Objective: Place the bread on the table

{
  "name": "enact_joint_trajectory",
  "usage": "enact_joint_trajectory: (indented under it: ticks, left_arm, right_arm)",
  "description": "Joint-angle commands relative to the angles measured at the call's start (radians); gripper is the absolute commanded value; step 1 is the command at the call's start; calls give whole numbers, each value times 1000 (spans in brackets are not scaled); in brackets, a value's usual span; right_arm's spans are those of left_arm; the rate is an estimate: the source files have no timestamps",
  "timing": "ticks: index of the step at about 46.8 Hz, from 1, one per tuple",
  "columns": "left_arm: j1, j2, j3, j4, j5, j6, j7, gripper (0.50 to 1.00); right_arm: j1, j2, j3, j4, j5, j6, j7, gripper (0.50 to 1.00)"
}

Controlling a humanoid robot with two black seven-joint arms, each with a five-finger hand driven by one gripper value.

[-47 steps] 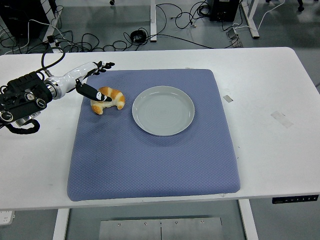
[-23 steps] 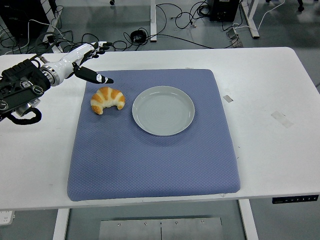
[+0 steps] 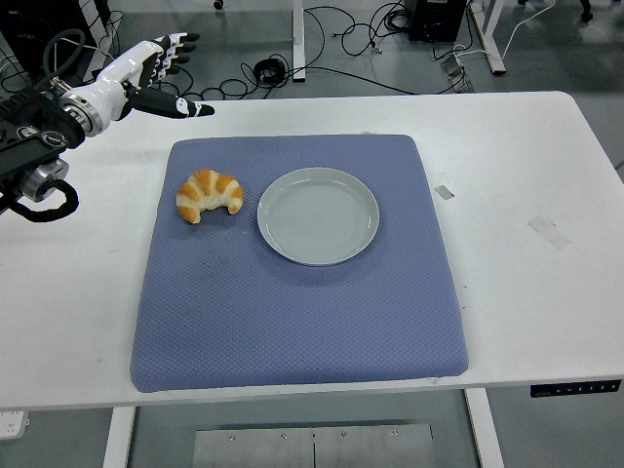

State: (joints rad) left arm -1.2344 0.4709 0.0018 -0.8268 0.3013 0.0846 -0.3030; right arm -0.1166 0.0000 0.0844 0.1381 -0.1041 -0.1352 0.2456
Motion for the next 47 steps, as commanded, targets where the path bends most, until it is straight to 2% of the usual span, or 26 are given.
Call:
enact_joint_trajectory:
  ticks: [1, 14, 20, 35, 47]
  left_arm:
    - [1, 0, -6, 0, -48, -2, 1, 977]
    - [6, 22, -16, 0, -146, -2, 2, 977]
    - [23, 34, -75, 29, -185, -2, 2, 977]
    - [93, 34, -218, 66, -169, -5, 1, 977]
    - [99, 34, -218, 100, -154, -5, 1, 977]
  right_arm:
    - [0, 0, 0, 0, 1, 0, 0, 1000]
    - [0, 0, 0, 0, 1, 0, 0, 1000]
    - [0, 0, 0, 0, 0, -1, 0, 1000]
    - [0, 0, 0, 0, 0, 0, 0, 1000]
    - [0, 0, 0, 0, 1, 0, 0, 1000]
